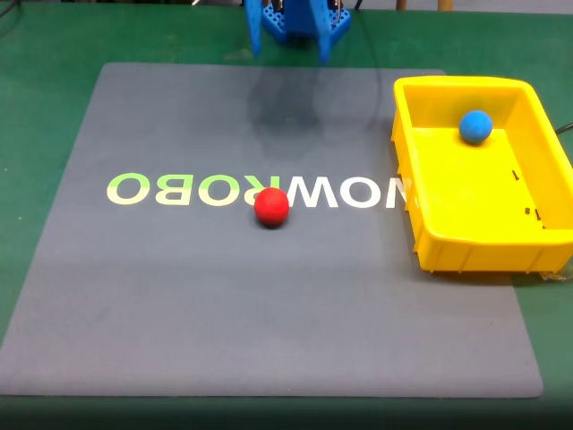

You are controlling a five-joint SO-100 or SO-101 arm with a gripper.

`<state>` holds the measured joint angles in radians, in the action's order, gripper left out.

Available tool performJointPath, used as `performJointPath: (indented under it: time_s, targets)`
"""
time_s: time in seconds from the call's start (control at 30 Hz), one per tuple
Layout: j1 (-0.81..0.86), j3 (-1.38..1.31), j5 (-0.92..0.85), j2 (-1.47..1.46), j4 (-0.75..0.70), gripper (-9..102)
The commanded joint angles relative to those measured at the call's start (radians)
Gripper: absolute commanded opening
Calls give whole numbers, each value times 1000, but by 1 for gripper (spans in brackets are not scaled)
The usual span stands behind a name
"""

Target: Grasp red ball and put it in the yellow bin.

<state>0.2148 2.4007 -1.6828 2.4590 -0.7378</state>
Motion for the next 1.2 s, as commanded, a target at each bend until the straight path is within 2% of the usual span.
performJointPath:
  time_s: [0.0,0.47,1.17]
  targets:
    - [14,-167,18,-239,97,33]
    - [-28,-472,71,-804,321,33]
    - [-31,-778,94,-1161,339,32]
